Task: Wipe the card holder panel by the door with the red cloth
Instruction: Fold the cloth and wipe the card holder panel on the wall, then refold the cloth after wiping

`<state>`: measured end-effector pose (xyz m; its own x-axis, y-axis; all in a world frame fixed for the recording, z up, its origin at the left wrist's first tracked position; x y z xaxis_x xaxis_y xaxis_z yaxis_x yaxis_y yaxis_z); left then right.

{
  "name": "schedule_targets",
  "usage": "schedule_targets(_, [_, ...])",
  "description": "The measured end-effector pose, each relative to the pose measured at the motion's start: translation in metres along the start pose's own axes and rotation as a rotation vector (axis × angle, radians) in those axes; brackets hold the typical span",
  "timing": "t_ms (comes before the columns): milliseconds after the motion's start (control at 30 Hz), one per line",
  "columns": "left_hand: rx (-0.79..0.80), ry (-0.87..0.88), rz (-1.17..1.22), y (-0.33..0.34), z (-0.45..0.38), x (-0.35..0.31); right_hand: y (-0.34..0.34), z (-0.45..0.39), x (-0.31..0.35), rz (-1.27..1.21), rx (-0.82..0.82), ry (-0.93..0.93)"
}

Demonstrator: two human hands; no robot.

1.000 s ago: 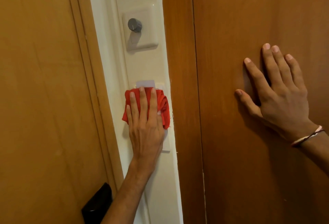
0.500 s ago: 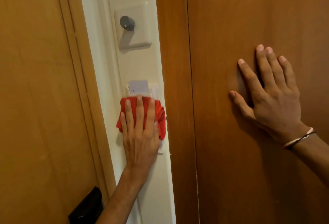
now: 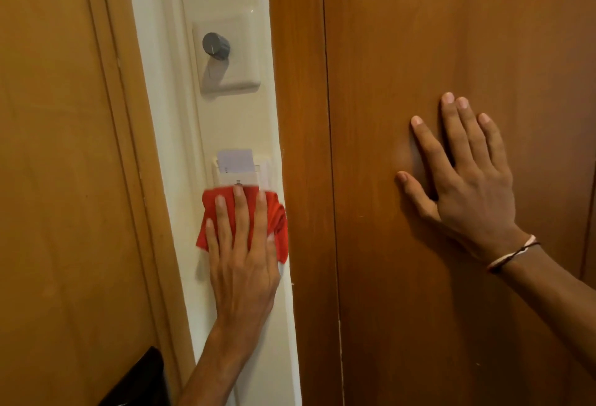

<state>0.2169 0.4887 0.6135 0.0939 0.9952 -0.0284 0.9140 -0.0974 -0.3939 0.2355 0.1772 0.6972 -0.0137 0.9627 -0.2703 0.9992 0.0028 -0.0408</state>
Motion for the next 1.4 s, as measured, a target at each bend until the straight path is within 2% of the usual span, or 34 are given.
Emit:
schedule_targets(100, [0.021,-0.002,-0.005,0.0,0.012,0.002,-0.001,-0.002,0.001,0.005,-0.004,-0.002])
schedule_targets(300, [0.038,-0.091,0.4,-0.03,0.006,0.006,-0.016,-0.006,0.011,-0.072,0.096,0.051])
schedule_targets(367, [0.059,-0.128,0.478,-0.039,0.002,0.013,-0.025,-0.01,0.025,-0.142,0.151,0.109])
schedule_targets(467, [0.016,-0.124,0.55,-0.05,-0.002,0.023,-0.041,-0.014,0.061,-0.331,0.232,0.06])
schedule_targets(567, [-0.084,-0.191,0.59,-0.05,-0.01,0.032,-0.054,-0.016,0.116,-0.6,0.461,0.05])
schedule_targets(667, [-0.156,-0.347,0.634,-0.048,-0.019,0.042,-0.05,-0.022,0.164,-0.849,0.689,0.228])
schedule_targets(733, [-0.128,-0.432,0.641,-0.047,-0.021,0.05,-0.043,-0.024,0.185,-0.96,0.742,0.359])
schedule_targets(833, [-0.065,-0.453,0.689,-0.045,-0.021,0.061,-0.034,-0.023,0.201,-0.988,0.733,0.464])
schedule_targets(1067, [0.007,-0.415,0.685,-0.043,-0.015,0.051,-0.039,-0.016,0.191,-1.053,0.57,0.678])
schedule_targets(1167, [0.008,-0.368,0.74,-0.046,-0.005,0.027,-0.052,-0.003,0.165,-1.106,0.547,0.756])
schedule_targets(1333, [0.016,-0.231,0.972,-0.048,0.01,-0.036,-0.083,0.027,0.095,-1.267,0.463,0.911])
schedule_targets(1400, [0.08,-0.203,1.088,-0.046,0.014,-0.07,-0.099,0.044,0.064,-1.295,0.46,0.937])
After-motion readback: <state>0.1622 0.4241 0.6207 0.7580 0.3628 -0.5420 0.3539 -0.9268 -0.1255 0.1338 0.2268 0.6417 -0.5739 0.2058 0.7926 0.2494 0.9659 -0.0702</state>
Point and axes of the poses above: each hand's wrist, its own z-axis away from the middle knuckle, its own y-axis out of the palm, x = y × z, the point moved 1 cm from there along -z, towards the middle knuckle, and after that the axes turned 1 degree about -z, right-handed, at the moved point
